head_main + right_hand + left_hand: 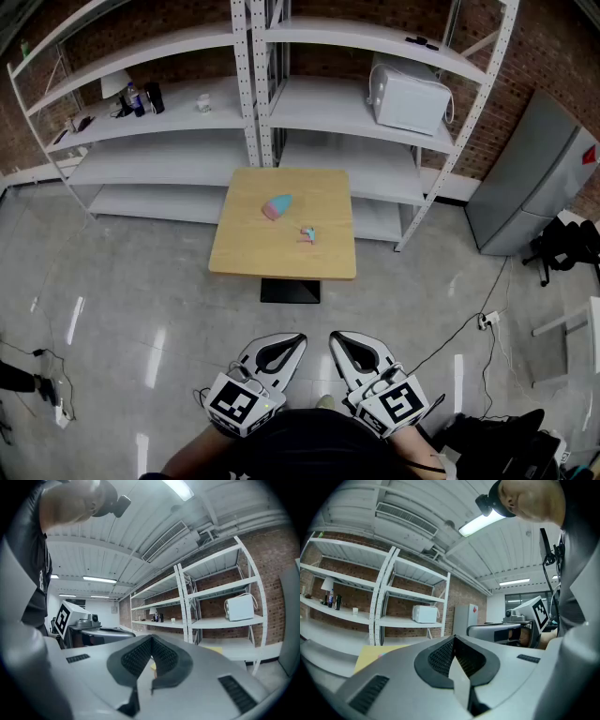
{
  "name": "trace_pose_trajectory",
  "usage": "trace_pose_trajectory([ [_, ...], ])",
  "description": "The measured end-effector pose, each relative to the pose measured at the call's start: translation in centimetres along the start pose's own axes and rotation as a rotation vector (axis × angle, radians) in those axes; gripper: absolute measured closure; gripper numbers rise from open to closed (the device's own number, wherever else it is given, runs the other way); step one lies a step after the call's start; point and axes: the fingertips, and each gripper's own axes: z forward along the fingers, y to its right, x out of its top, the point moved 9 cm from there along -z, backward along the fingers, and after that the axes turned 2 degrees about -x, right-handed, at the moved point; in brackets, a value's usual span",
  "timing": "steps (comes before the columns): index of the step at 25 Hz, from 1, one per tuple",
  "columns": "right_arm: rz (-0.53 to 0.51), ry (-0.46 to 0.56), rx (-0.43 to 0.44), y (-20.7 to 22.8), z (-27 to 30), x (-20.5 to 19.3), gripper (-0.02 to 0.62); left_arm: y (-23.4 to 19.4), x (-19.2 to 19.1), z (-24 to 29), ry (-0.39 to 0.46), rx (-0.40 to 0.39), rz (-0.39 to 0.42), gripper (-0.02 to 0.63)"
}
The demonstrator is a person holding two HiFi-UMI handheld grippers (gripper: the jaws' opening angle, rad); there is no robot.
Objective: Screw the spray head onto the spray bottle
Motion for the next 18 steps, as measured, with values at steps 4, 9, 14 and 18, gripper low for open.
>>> trace_pose_trajectory([
  [4, -0.001, -0.001, 0.000, 0.00, 0.00, 0.14, 0.595, -0.05, 0.11, 0.04, -0.006, 0.000, -0.004, 0.601],
  [9, 0.001, -0.003, -0.001, -0.08, -0.17, 0.16, 0.595, 0.14, 0.15, 0.09, -0.008, -0.007, -0.006, 0.601],
  [14, 0.000, -0.003, -0.002, -0.17, -0.41, 0.11, 0.595, 0.36, 0.09, 0.10, -0.009, -0.008, -0.006, 0.601],
  [18, 0.006, -0.007, 0.001, -0.07, -0.63, 0.06, 0.595, 0.58, -0.03, 0.22, -0.014, -0.005, -0.012, 0.601],
])
